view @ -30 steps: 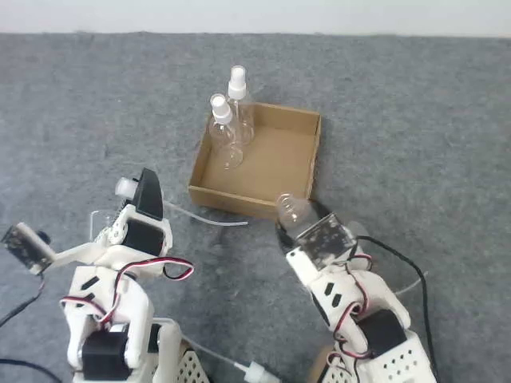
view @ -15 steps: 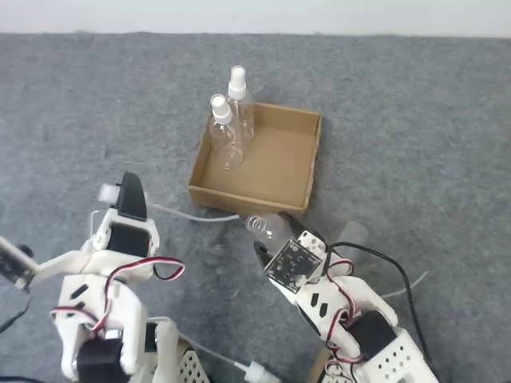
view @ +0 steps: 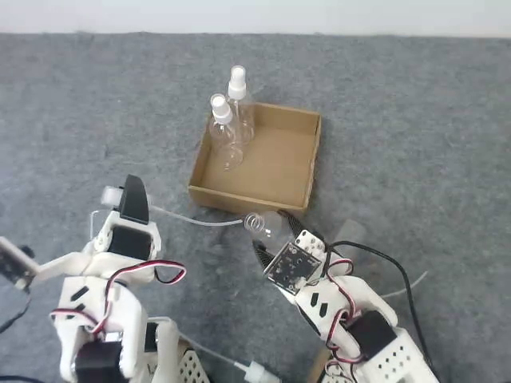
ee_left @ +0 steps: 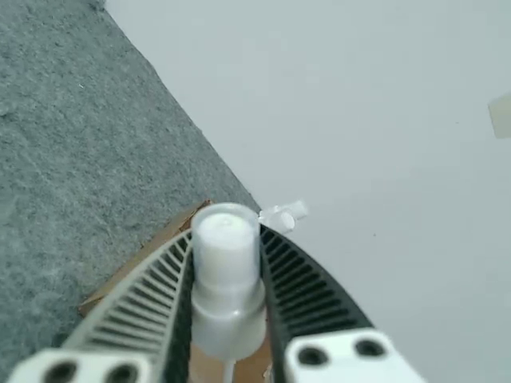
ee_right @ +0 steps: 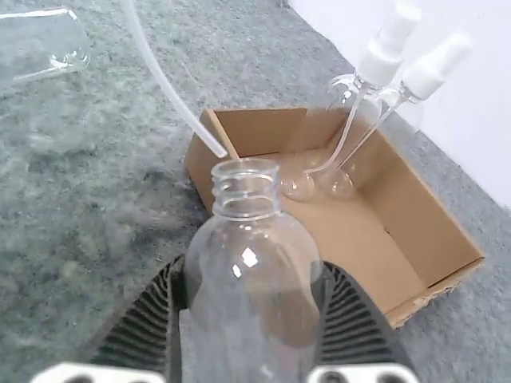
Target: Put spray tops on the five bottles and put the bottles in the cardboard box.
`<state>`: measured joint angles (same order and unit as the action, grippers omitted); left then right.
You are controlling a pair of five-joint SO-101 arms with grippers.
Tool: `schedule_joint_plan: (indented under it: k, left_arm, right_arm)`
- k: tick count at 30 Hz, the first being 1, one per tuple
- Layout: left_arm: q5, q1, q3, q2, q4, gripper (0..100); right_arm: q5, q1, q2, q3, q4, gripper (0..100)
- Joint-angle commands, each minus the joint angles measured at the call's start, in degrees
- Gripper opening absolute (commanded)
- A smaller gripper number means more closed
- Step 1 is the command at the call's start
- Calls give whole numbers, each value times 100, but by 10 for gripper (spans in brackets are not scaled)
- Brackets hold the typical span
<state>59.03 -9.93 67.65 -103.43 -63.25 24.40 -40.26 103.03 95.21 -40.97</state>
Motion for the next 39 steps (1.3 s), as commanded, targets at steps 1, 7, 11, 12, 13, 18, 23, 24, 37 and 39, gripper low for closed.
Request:
schedule_joint_plan:
  k: [1, 7, 11, 12, 13, 18, 23, 24, 37, 39]
  left_arm:
    - [44, 0, -426, -114, 176, 13]
    - [44, 9, -426, -114, 202, 13]
    - [44, 273, -400, -114, 185, 13]
    - [35, 378, -382, -114, 185, 13]
    - [35, 440, -382, -114, 185, 13]
    - [35, 431, -295, -114, 211, 13]
    - [35, 475, -224, -105, 220, 13]
    - [35, 484, -171, -105, 237, 13]
    - [-615, 1521, 716, -97, 1020, 13]
    - [-703, 1670, 875, -97, 1099, 15]
  right_arm:
    - [211, -75, 75, 123, 127, 33]
    - [246, -163, 66, 123, 127, 33]
    - [246, -259, 40, 123, 127, 33]
    - [246, -259, 40, 123, 127, 33]
    - [246, -259, 40, 123, 127, 33]
    - [246, -259, 48, 123, 119, 33]
    - [246, -259, 48, 123, 119, 33]
    - [246, -259, 40, 123, 119, 33]
    - [246, -497, 84, 123, -48, 33]
    - [246, -505, 75, 123, -48, 33]
